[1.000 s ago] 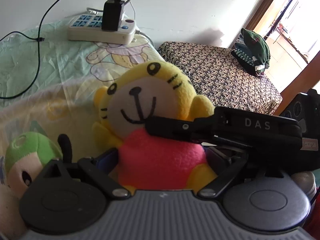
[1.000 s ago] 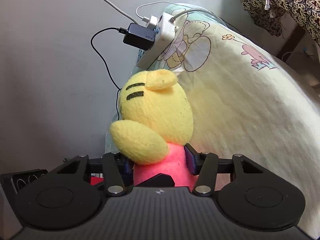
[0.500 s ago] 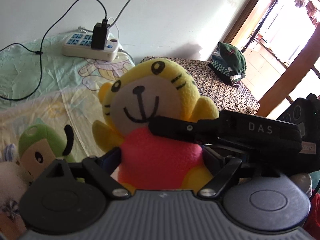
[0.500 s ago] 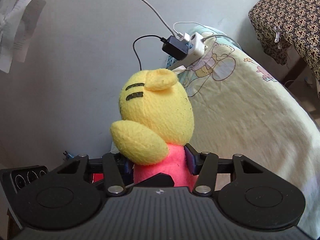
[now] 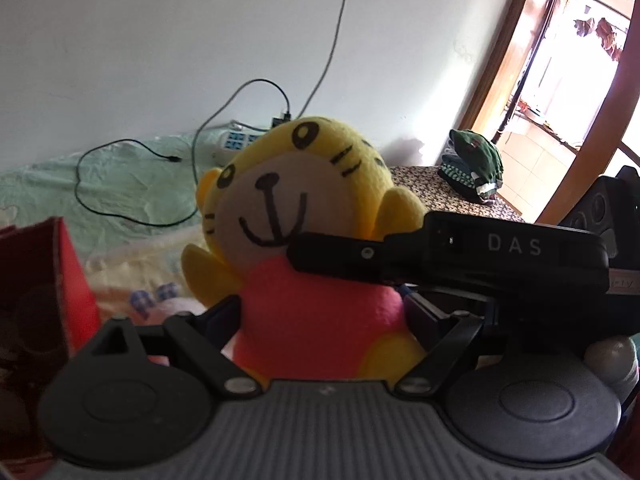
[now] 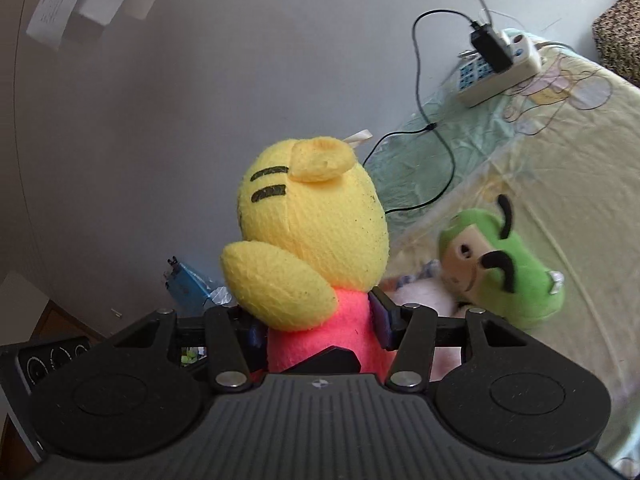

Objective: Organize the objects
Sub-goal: 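Carry the yellow tiger plush over the red box with the right gripper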

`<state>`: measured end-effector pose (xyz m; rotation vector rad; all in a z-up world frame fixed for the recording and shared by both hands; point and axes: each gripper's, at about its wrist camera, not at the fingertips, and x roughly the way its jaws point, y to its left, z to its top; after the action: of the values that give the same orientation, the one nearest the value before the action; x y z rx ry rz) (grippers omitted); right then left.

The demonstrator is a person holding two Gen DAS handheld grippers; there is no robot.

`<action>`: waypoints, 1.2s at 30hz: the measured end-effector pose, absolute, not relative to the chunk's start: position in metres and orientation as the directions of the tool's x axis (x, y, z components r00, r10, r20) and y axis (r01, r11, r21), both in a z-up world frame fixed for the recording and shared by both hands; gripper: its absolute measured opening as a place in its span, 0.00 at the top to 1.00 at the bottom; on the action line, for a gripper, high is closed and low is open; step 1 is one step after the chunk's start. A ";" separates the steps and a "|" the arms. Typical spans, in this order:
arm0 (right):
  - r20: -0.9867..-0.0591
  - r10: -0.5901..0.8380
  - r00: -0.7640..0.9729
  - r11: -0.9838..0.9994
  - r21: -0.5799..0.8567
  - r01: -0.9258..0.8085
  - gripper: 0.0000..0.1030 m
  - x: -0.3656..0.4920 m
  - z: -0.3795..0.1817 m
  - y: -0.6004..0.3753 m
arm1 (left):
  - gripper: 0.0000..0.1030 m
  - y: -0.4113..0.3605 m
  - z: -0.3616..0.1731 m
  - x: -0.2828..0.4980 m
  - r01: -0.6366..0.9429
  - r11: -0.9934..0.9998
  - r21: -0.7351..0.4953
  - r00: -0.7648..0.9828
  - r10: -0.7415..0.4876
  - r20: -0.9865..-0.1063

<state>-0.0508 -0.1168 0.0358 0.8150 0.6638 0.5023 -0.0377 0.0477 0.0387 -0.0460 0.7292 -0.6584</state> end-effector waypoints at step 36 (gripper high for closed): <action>-0.617 0.459 0.640 0.881 0.408 -0.239 0.42 -0.017 0.029 0.069 | 0.16 0.225 -0.001 -0.009 0.424 0.838 -0.344 0.528 -0.538 -0.658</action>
<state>-0.0166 0.0687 0.0287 0.3029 0.7816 0.4047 -0.0091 0.2255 -0.0010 -0.1481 0.8363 -0.5771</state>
